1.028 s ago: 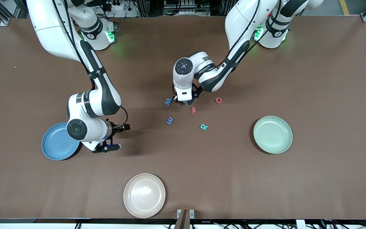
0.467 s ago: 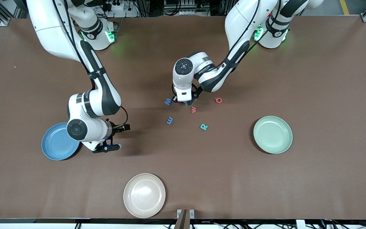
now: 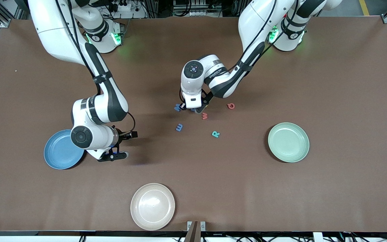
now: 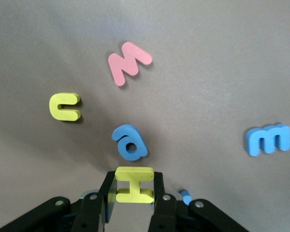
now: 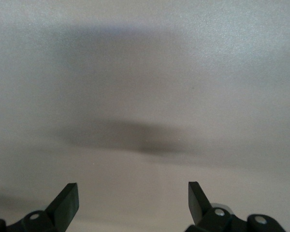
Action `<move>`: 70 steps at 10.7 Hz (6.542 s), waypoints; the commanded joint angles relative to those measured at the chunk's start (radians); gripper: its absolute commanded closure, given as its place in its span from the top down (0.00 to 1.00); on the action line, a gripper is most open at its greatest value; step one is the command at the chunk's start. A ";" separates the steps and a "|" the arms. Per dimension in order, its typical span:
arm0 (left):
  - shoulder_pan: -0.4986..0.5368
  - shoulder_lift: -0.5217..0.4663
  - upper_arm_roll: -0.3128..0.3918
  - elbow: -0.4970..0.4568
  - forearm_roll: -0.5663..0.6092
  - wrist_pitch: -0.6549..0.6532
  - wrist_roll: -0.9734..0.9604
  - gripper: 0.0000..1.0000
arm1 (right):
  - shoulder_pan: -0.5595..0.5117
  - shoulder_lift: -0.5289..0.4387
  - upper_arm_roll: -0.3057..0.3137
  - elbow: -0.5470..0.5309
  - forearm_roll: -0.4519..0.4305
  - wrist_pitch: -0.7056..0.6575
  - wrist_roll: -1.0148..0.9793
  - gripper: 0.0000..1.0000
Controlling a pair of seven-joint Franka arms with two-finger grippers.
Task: Sort upper and lower case letters into plates
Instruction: 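Close the left gripper on the yellow H letter, then carry the yellow H to the green plate while the right gripper reaches letters, then release the H on the green plate while the right gripper grasps yellow u, then carry the yellow u to the blue plate while the left gripper reaches letters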
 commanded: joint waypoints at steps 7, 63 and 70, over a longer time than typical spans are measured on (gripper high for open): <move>0.179 -0.249 0.014 -0.007 0.055 -0.214 0.278 0.00 | 0.195 0.009 0.004 0.028 0.021 0.109 0.012 1.00; 0.002 0.023 -0.049 0.260 0.142 -0.168 1.163 1.00 | 0.011 -0.103 -0.268 -0.052 -0.083 0.070 -0.236 0.00; -0.069 0.143 -0.011 0.316 0.142 -0.150 1.337 1.00 | -0.121 -0.215 -0.272 -0.365 -0.074 0.395 -0.464 0.00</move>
